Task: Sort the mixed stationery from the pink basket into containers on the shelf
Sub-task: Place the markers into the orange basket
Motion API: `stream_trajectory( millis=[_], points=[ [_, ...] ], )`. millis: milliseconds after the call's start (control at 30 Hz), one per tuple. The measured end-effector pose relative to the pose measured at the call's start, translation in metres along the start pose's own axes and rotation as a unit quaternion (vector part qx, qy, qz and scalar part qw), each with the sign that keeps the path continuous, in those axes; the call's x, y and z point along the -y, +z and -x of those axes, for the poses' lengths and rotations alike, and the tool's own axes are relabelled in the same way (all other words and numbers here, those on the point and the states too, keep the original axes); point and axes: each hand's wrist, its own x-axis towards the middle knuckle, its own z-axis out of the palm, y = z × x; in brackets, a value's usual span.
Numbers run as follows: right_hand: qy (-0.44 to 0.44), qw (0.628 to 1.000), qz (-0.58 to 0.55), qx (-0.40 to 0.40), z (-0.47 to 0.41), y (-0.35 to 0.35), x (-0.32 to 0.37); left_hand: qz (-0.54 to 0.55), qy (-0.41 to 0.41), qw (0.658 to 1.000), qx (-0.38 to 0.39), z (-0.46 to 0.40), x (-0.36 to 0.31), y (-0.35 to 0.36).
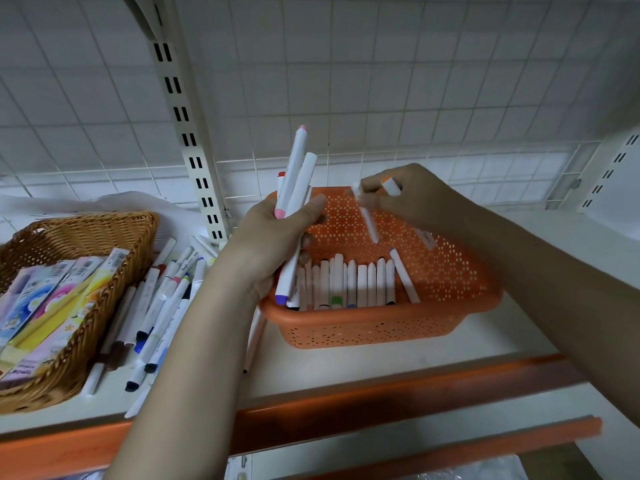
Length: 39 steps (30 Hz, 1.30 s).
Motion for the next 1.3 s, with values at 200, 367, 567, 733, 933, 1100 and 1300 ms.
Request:
stream_trajectory(
  millis=[200, 367, 567, 733, 933, 1100, 1300],
  points=[
    [-0.023, 0.929, 0.142, 0.340, 0.013, 0.011, -0.008, 0.002, -0.008, 1.000, 0.004, 0.002, 0.000, 0.001],
    [0.051, 0.995, -0.028, 0.077, 0.006, 0.008, 0.001, 0.013, -0.011, 1.000, 0.009, -0.001, -0.001, 0.003],
    [0.212, 0.959, -0.180, -0.046, 0.004, 0.002, 0.002, 0.032, -0.023, 0.999, 0.037, -0.002, -0.009, 0.001],
    [0.143, 0.982, -0.104, -0.059, 0.012, -0.006, 0.005, -0.028, -0.040, 0.995, 0.082, -0.016, -0.020, 0.001],
    [0.013, 0.983, 0.184, 0.011, 0.025, 0.002, -0.003, -0.056, -0.068, 0.991, 0.100, -0.021, -0.022, -0.001],
    [0.083, 0.910, 0.258, 0.314, 0.031, 0.011, 0.002, -0.051, -0.074, 0.991, 0.101, -0.015, -0.018, 0.003],
    [0.163, 0.959, -0.225, 0.053, 0.012, 0.012, 0.020, -0.007, -0.055, 0.988, 0.146, -0.002, -0.016, 0.012]
  ],
)
